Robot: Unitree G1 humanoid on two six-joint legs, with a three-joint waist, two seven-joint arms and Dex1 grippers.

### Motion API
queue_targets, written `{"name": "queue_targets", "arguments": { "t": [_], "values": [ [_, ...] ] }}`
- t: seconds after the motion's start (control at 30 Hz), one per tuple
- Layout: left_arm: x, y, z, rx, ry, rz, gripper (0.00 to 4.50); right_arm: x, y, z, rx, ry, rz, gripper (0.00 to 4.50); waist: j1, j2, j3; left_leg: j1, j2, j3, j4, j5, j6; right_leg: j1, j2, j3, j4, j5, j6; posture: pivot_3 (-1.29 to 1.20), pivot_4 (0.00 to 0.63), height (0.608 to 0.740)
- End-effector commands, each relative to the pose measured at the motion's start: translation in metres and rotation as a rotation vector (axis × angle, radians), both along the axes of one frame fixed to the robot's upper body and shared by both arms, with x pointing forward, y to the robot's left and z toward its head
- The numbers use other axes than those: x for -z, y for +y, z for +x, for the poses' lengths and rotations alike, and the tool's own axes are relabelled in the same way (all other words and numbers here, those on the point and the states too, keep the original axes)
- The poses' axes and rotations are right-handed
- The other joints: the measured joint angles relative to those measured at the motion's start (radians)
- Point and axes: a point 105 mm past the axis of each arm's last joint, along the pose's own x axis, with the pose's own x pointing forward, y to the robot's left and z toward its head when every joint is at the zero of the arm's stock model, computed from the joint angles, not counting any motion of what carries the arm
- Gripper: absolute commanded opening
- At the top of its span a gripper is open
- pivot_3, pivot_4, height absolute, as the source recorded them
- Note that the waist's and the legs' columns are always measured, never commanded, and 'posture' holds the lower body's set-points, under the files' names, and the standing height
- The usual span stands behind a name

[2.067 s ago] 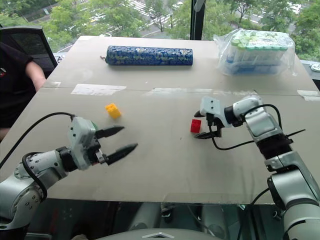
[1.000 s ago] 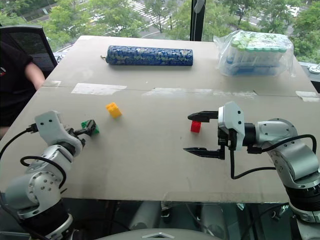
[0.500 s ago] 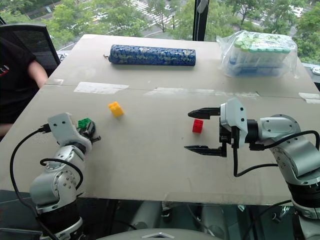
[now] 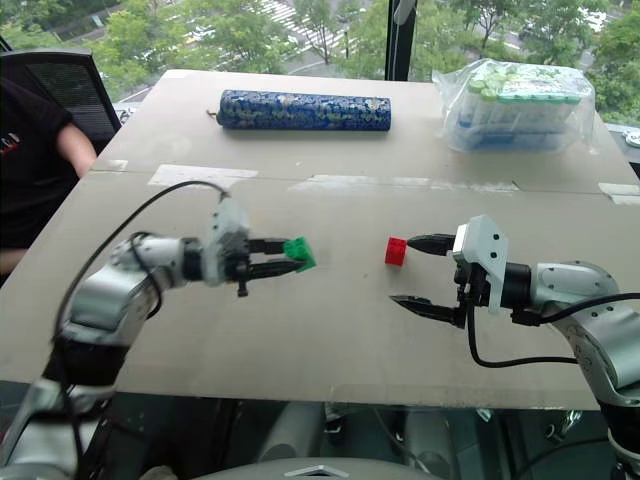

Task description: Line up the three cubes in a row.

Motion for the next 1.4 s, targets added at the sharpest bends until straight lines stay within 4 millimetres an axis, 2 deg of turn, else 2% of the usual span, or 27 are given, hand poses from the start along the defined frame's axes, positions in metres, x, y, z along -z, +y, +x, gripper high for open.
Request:
{"name": "queue_targets", "arguments": {
  "t": [0.03, 0.1, 0.17, 0.3, 0.77, 1.1, 1.17, 1.33, 1.4],
  "values": [
    [0.015, -0.013, 0.013, 0.136, -0.009, 0.087, 1.31, -0.010, -0.011, 0.000, 0.071, -0.037, 0.003, 4.50, 0.000, -0.001, 0.000, -0.001, 0.000, 0.000, 0.001, -0.001, 0.001, 0.000, 0.000, 0.000, 0.000, 0.000, 0.000, 0.00, 0.150, 0.740],
    [0.018, -0.024, 0.022, 0.171, -0.009, 0.111, 1.31, -0.007, -0.016, 0.000, 0.116, -0.016, 0.003, 4.50, -0.002, -0.001, 0.000, -0.001, 0.000, 0.002, 0.002, -0.002, 0.004, 0.000, -0.001, 0.000, 0.000, 0.003, -0.003, 0.00, 0.150, 0.740],
    [0.016, -0.034, 0.033, 0.175, -0.037, 0.120, 1.31, -0.007, -0.019, -0.002, 0.144, -0.016, 0.005, 4.50, -0.002, -0.002, 0.001, -0.002, 0.000, 0.002, 0.003, -0.002, 0.008, 0.000, 0.000, 0.000, 0.000, 0.005, 0.000, 0.00, 0.150, 0.740],
    [0.012, -0.042, 0.044, 0.188, -0.052, 0.137, 1.31, -0.009, -0.020, -0.008, 0.158, 0.000, 0.011, 4.50, -0.007, -0.003, 0.001, -0.005, 0.000, 0.002, 0.006, -0.003, 0.010, -0.001, 0.000, -0.002, 0.000, 0.005, 0.001, 0.00, 0.150, 0.740],
    [0.004, -0.050, 0.058, 0.228, -0.110, 0.166, 1.31, -0.014, -0.016, -0.013, 0.183, 0.011, 0.015, 4.50, -0.004, -0.003, 0.001, -0.008, 0.001, -0.002, 0.019, -0.008, 0.013, 0.003, -0.001, -0.006, 0.000, 0.005, 0.008, 0.00, 0.150, 0.740],
    [0.006, -0.055, 0.060, 0.245, -0.107, 0.184, 1.31, -0.009, -0.021, -0.016, 0.211, 0.027, -0.006, 4.50, -0.004, -0.003, 0.001, -0.008, 0.000, -0.002, 0.020, -0.008, 0.017, 0.003, -0.001, -0.007, 0.000, 0.006, 0.010, 0.00, 0.150, 0.740],
    [0.006, -0.056, 0.060, 0.247, -0.101, 0.174, 2.34, -0.008, -0.022, -0.016, 0.214, 0.028, -0.006, 4.50, -0.005, -0.003, 0.001, -0.009, 0.000, -0.002, 0.020, -0.008, 0.017, 0.004, -0.001, -0.007, 0.000, 0.006, 0.011, 0.00, 0.150, 0.740],
    [-0.005, -0.051, 0.058, 0.259, -0.103, 0.142, 4.33, -0.007, -0.023, -0.017, 0.217, 0.028, -0.002, 4.50, -0.005, -0.003, 0.001, -0.009, 0.000, -0.002, 0.020, -0.008, 0.017, 0.004, -0.001, -0.007, 0.000, 0.006, 0.011, 0.00, 0.150, 0.740],
    [-0.015, -0.037, 0.058, 0.234, -0.105, 0.112, 4.33, -0.007, -0.021, -0.017, 0.212, 0.023, 0.007, 4.50, -0.006, -0.003, 0.001, -0.008, 0.000, -0.002, 0.020, -0.008, 0.017, 0.004, -0.001, -0.007, 0.000, 0.006, 0.011, 0.00, 0.150, 0.740]
  ]
}}
